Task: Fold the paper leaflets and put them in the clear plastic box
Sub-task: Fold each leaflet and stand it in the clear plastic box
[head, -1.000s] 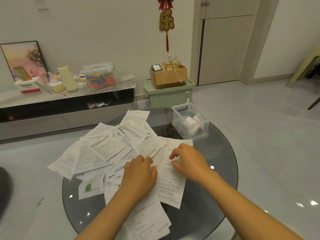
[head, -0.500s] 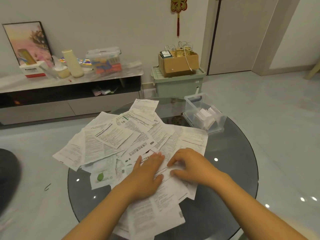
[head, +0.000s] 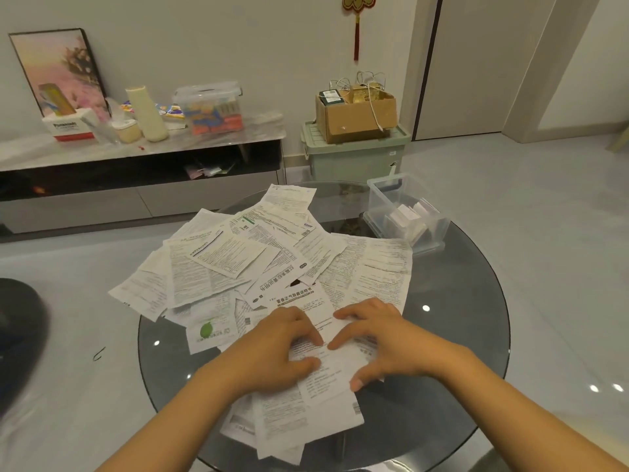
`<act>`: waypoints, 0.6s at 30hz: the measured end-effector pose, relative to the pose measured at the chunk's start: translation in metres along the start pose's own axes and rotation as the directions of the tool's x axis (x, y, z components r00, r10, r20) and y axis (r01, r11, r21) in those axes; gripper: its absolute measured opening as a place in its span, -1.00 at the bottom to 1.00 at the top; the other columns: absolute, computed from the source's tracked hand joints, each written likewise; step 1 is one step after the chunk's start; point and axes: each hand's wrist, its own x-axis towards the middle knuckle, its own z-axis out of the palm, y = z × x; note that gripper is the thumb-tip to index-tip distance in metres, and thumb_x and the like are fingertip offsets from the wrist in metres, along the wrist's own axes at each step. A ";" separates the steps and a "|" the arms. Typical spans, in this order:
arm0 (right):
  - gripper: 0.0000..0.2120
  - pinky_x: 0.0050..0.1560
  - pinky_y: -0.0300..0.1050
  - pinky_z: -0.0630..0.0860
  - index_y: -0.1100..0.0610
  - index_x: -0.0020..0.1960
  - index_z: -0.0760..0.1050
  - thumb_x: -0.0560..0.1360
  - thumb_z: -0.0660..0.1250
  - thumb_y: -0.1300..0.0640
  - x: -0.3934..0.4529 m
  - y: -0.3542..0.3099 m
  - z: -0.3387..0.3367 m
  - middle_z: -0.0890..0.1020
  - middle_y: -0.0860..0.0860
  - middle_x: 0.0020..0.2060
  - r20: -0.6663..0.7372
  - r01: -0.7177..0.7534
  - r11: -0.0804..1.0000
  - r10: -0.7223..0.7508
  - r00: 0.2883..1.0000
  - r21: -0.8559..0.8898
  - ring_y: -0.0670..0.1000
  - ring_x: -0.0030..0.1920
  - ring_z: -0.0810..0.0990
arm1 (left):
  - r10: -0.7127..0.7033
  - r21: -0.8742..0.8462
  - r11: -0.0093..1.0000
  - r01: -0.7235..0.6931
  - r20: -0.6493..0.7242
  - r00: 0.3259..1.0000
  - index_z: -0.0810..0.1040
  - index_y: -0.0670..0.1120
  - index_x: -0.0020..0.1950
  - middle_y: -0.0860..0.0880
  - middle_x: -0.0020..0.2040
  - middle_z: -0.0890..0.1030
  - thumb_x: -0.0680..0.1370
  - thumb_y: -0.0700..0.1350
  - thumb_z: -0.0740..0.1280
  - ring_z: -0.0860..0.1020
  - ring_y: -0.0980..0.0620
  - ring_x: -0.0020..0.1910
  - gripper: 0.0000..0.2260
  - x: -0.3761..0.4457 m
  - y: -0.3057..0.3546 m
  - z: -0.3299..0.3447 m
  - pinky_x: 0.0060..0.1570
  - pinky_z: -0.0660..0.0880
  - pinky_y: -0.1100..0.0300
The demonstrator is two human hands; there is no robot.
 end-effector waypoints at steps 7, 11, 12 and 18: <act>-0.71 0.26 -0.28 0.05 -0.17 0.04 0.59 0.33 0.49 -0.10 0.003 -0.004 0.010 0.34 -0.25 0.27 -0.118 -0.026 0.998 0.034 0.992 0.065 -0.20 0.25 0.15 | -0.006 -0.016 1.000 0.008 0.126 0.992 0.38 0.20 0.22 0.29 0.24 0.23 0.36 0.26 0.42 0.23 0.31 0.23 -0.51 -0.010 0.006 -0.002 0.22 0.29 0.31; -0.85 0.21 -0.27 0.10 -0.07 -0.12 0.62 0.35 0.48 -0.07 0.011 -0.005 0.016 0.43 -0.21 0.15 -0.195 -0.060 0.993 0.080 0.978 0.102 -0.17 0.19 0.24 | -0.009 -0.002 1.000 0.010 0.128 0.992 0.35 0.21 0.19 0.28 0.23 0.22 0.34 0.26 0.44 0.22 0.28 0.23 -0.50 -0.008 0.008 0.000 0.22 0.30 0.28; -0.87 0.20 -0.27 0.10 -0.06 -0.15 0.62 0.35 0.48 -0.06 0.013 -0.006 0.017 0.43 -0.21 0.12 -0.206 -0.069 0.992 0.089 0.975 0.104 -0.17 0.17 0.25 | -0.009 0.007 1.000 0.008 0.126 0.992 0.35 0.20 0.19 0.27 0.23 0.22 0.35 0.24 0.44 0.22 0.27 0.22 -0.51 -0.008 0.008 0.000 0.21 0.31 0.27; -0.83 0.18 -0.26 0.21 -0.20 -0.31 0.50 0.37 0.47 -0.05 0.017 -0.006 0.016 0.50 -0.23 0.03 -0.186 -0.094 0.973 0.135 0.973 0.211 -0.15 0.14 0.33 | -0.006 -0.014 1.000 0.008 0.117 0.993 0.29 0.19 0.27 0.24 0.25 0.24 0.38 0.22 0.42 0.23 0.25 0.25 -0.46 -0.008 0.009 -0.003 0.19 0.32 0.26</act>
